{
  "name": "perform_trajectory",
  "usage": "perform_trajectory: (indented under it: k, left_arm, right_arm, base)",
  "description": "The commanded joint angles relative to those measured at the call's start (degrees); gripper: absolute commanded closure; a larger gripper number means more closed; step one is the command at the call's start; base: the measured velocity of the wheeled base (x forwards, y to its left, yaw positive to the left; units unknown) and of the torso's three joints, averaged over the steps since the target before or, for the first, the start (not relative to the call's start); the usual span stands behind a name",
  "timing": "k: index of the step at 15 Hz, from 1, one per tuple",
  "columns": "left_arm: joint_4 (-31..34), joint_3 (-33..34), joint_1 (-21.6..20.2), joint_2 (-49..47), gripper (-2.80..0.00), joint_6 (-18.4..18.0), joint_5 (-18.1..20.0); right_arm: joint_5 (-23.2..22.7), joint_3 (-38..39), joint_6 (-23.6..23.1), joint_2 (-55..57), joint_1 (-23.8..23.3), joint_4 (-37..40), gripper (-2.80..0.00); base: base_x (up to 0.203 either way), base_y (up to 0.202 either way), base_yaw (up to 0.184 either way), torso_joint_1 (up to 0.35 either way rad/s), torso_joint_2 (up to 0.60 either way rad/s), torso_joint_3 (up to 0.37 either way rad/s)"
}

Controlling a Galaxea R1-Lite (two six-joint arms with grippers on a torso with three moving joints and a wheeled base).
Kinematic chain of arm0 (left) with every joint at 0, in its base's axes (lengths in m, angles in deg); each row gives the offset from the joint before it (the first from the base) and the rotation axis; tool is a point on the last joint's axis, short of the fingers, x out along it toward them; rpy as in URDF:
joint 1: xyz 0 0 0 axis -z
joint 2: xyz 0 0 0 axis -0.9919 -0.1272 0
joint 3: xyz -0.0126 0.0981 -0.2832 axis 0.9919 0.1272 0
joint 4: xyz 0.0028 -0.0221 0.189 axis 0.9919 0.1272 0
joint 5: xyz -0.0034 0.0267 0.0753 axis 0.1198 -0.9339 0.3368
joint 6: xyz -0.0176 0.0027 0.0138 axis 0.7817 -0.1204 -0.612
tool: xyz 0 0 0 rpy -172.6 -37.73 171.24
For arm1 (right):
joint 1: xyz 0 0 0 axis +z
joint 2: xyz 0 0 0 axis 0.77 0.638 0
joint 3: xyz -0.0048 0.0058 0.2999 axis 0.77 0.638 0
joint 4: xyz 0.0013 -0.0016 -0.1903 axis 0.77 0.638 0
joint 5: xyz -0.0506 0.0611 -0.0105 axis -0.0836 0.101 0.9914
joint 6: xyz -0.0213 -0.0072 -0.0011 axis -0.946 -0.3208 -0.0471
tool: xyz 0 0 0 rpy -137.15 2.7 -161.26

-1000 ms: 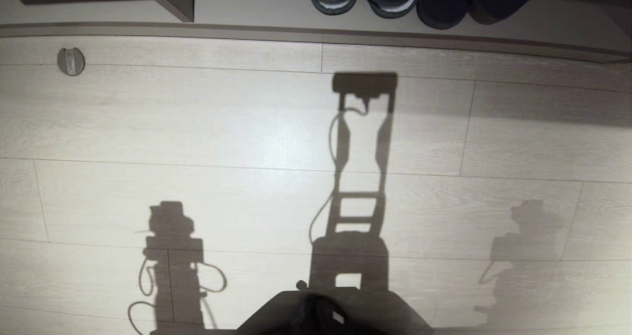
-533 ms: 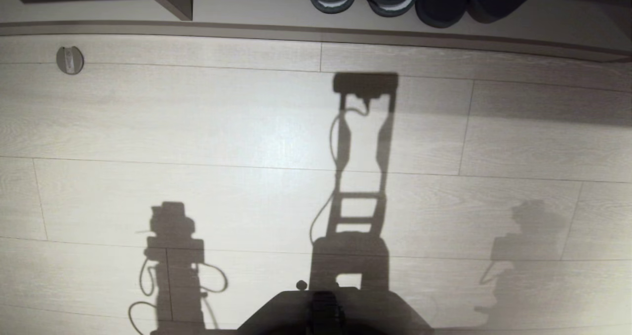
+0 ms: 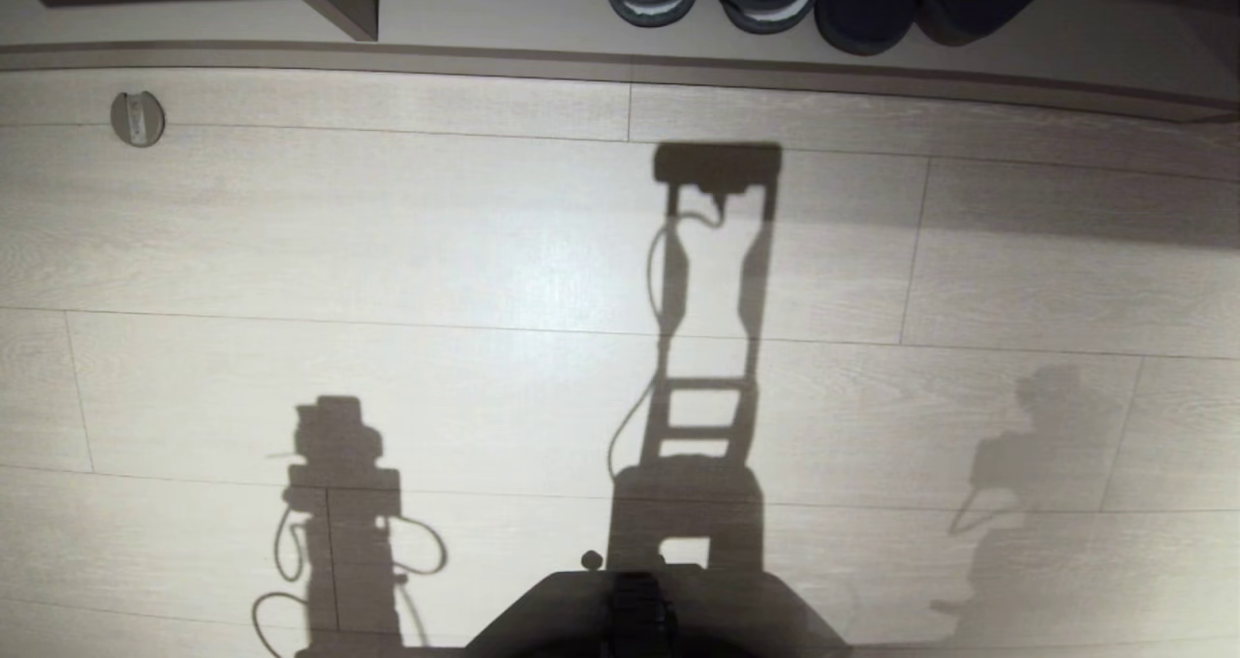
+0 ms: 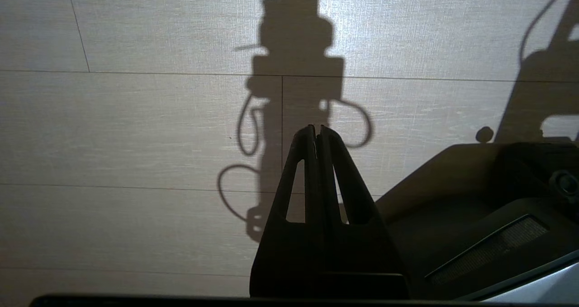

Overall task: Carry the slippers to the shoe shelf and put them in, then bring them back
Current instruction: Pick up the slippers in the shoe cabinet

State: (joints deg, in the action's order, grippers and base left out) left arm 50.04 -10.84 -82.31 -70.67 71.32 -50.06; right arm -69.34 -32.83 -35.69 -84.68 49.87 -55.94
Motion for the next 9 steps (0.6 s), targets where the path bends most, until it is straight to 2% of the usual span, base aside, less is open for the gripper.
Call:
perform_trajectory:
  k: [1,3,5,9]
  left_arm:
    - [-0.07,0.09,-0.03,-0.07,0.0,0.0,-0.02]
    - [0.0,0.09,-0.03,-0.07,0.0,-0.09,-0.02]
    - [0.05,0.03,0.03,-0.07,0.0,-0.12,-0.02]
    - [0.04,0.01,0.01,-0.07,0.0,-0.7,0.07]
  right_arm:
    - [-0.05,-4.92,0.13,8.42,0.13,-0.15,0.0]
    - [-0.1,-9.08,0.26,19.46,0.24,-3.97,0.0]
    - [-0.12,-11.31,0.39,31.4,0.28,-10.91,0.0]
    - [-2.94,-15.74,-1.59,55.21,0.64,-36.64,0.0]
  base:
    - [0.0,0.0,0.0,0.0,0.0,0.0]
    - [0.0,0.0,0.0,0.0,0.0,0.0]
    - [0.0,0.0,0.0,0.0,0.0,0.0]
    - [0.0,0.0,0.0,0.0,0.0,0.0]
